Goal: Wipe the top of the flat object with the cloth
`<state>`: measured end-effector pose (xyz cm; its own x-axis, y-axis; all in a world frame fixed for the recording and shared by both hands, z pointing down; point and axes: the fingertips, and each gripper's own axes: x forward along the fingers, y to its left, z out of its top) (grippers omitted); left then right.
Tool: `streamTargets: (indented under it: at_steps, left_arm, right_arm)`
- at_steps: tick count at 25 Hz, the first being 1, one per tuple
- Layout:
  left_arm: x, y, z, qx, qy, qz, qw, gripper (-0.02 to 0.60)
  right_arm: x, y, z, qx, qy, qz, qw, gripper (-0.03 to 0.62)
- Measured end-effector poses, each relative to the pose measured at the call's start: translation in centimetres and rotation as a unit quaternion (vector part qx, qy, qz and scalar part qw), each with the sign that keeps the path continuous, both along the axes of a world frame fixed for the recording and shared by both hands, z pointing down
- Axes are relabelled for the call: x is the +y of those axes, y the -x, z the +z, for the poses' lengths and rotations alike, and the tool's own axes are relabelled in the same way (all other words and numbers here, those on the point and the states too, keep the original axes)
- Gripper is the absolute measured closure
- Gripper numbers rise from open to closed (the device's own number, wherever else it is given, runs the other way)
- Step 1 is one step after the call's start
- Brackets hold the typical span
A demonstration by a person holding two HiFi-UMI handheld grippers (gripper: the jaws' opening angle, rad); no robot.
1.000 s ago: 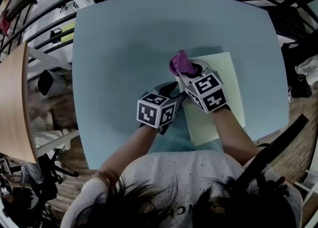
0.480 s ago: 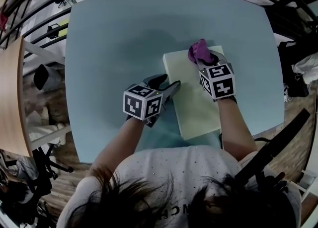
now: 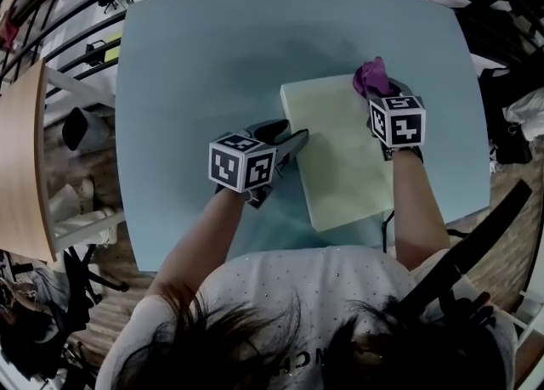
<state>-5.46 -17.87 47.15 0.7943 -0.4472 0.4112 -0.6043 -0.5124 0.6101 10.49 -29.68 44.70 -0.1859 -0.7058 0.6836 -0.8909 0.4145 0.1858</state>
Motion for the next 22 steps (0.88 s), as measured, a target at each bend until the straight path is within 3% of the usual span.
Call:
streamTargets:
  at_steps: [10, 13, 15, 18, 20, 22]
  left_arm:
    - [0.1, -0.1, -0.1, -0.003, -0.006, 0.001, 1.0, 0.357]
    - [0.1, -0.2, -0.2, -0.005, -0.007, 0.001, 1.0, 0.36]
    - [0.2, -0.3, -0.2, -0.005, -0.006, 0.001, 1.0, 0.36]
    - [0.2, -0.2, -0.3, -0.006, -0.015, -0.002, 0.9999, 0.36]
    - [0.3, 0.0, -0.3, -0.009, -0.027, -0.006, 0.9996, 0.367]
    - [0.3, 0.2, -0.3, -0.01, -0.031, -0.008, 0.9994, 0.368]
  right_arm:
    - [-0.1, -5.6, 0.0, 0.01, 0.005, 0.102, 0.995, 0.51]
    - [0.2, -6.0, -1.1, -0.015, 0.012, 0.136, 0.991, 0.513]
    - [0.0, -3.2, -4.9, -0.076, -0.033, 0.107, 0.991, 0.514]
    - [0.4, 5.0, -10.8, -0.182, -0.098, -0.003, 0.978, 0.514]
    - [2.0, 10.6, -11.5, -0.231, -0.082, -0.07, 0.967, 0.514]
    - [4.1, 14.7, -9.1, -0.245, -0.032, -0.111, 0.963, 0.514]
